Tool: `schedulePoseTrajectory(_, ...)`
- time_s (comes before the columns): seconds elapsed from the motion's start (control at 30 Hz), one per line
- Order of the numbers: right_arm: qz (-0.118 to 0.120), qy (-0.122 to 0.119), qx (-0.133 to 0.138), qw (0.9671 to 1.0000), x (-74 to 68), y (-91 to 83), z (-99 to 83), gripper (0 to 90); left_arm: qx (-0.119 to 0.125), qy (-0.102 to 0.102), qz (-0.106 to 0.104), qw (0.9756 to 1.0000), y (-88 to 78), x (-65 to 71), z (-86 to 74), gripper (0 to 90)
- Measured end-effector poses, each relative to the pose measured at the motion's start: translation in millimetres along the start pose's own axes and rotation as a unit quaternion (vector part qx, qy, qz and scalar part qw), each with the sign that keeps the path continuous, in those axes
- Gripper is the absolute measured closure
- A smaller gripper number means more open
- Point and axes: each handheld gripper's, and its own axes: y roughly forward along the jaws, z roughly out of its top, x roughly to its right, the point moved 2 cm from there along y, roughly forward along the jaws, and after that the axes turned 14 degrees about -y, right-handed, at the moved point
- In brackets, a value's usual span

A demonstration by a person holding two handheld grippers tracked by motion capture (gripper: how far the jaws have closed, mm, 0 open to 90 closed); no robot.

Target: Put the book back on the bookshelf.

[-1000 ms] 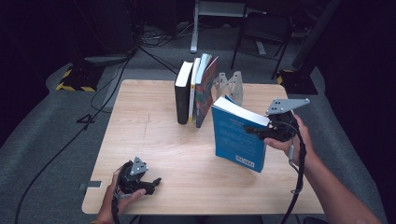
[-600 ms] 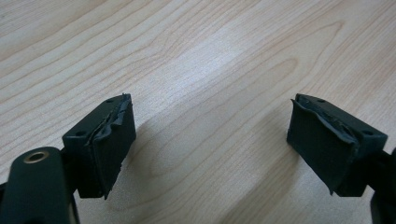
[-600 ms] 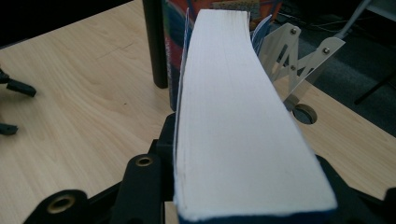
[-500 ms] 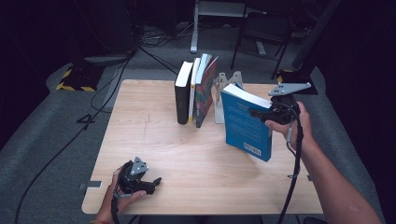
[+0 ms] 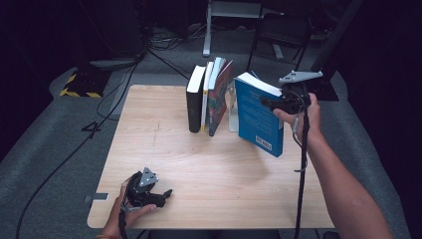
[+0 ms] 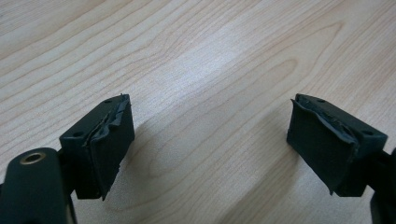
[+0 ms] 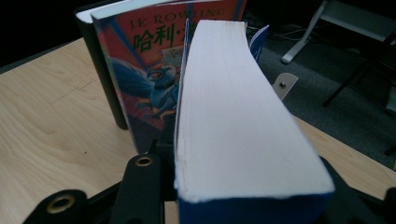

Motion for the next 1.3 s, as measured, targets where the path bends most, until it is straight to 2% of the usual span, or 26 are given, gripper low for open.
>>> schedulePoseTrajectory(0.33, -0.033, 0.029, 0.001, 0.999, 19.5, 21.9, 15.9, 60.8, 0.001, -0.001, -0.001, 1.0, 0.4, 0.2, 0.0, 14.7)
schedulePoseTrajectory(0.43, -0.033, 0.041, 0.001, 0.9986, 23.2, 29.6, 17.0, 60.7, 0.0, 0.0, -0.001, 1.0, 0.4, 0.1, 0.3, 14.7)
schedulePoseTrajectory(0.9, -0.058, 0.059, -0.001, 0.9966, 27.2, 68.7, 19.2, 60.4, -0.001, -0.001, -0.001, 1.0, 0.4, 0.1, 0.3, 14.7)
schedulePoseTrajectory(1.1, -0.062, 0.056, 0.008, 0.9965, 24.9, 70.9, 17.2, 60.4, 0.0, -0.002, -0.002, 1.0, 0.5, 0.3, 0.3, 14.7)
schedulePoseTrajectory(1.3, -0.056, 0.047, 0.018, 0.9971, 19.5, 62.9, 8.1, 60.2, 0.001, -0.003, -0.001, 1.0, 0.7, 0.5, 0.1, 14.7)
